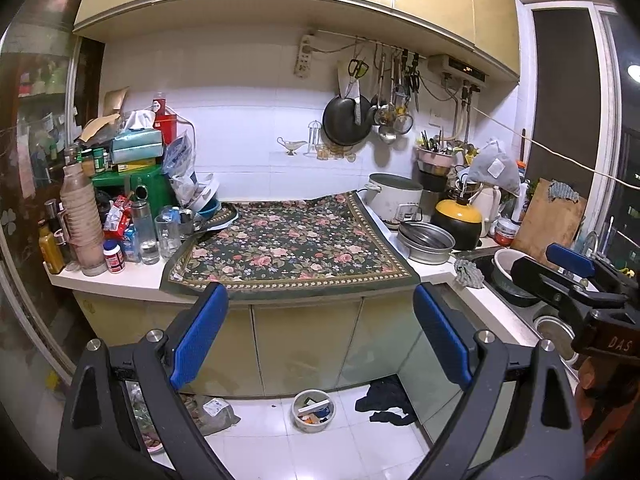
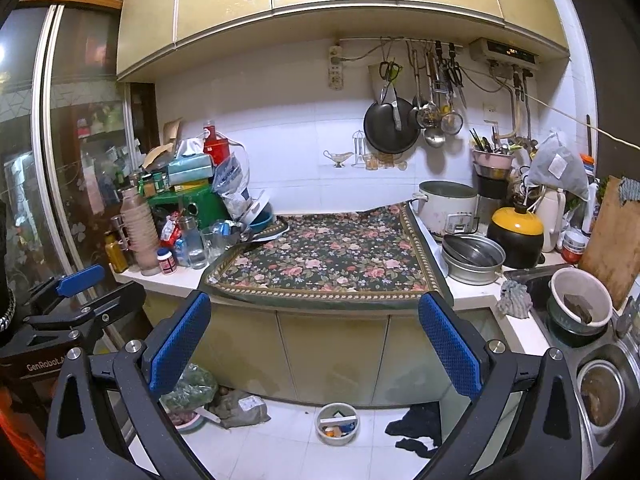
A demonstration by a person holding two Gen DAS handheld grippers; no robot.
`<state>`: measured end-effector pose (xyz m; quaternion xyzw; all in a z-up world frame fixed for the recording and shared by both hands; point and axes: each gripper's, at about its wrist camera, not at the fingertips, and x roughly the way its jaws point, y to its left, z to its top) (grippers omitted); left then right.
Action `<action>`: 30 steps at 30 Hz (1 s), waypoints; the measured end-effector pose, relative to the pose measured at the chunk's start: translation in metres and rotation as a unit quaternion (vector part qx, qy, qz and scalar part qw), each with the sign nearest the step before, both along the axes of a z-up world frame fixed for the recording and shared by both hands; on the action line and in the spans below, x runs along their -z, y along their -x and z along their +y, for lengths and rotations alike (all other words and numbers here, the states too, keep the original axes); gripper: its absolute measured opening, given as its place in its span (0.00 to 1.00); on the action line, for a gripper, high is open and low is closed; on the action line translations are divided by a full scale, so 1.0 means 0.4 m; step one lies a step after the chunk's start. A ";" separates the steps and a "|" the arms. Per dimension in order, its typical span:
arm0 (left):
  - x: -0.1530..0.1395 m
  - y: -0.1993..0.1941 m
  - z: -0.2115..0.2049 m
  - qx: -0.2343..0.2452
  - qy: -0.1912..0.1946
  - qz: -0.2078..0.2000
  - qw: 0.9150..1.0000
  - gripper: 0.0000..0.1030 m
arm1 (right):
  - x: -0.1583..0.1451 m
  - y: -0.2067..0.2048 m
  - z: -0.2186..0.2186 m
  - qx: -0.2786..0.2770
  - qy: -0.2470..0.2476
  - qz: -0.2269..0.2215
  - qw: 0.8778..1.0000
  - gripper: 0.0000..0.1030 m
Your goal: Collect trash
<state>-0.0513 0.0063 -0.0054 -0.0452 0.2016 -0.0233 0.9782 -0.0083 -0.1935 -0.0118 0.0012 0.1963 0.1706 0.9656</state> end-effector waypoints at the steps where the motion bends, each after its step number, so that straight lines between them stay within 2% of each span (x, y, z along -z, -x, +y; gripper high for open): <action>1: 0.000 0.001 -0.001 0.001 0.000 0.001 1.000 0.91 | -0.001 0.001 -0.001 0.000 0.000 0.000 1.000 1.00; 30: -0.012 0.001 -0.003 0.014 0.012 -0.003 1.000 0.91 | -0.007 0.007 -0.011 -0.002 0.000 0.002 1.000 1.00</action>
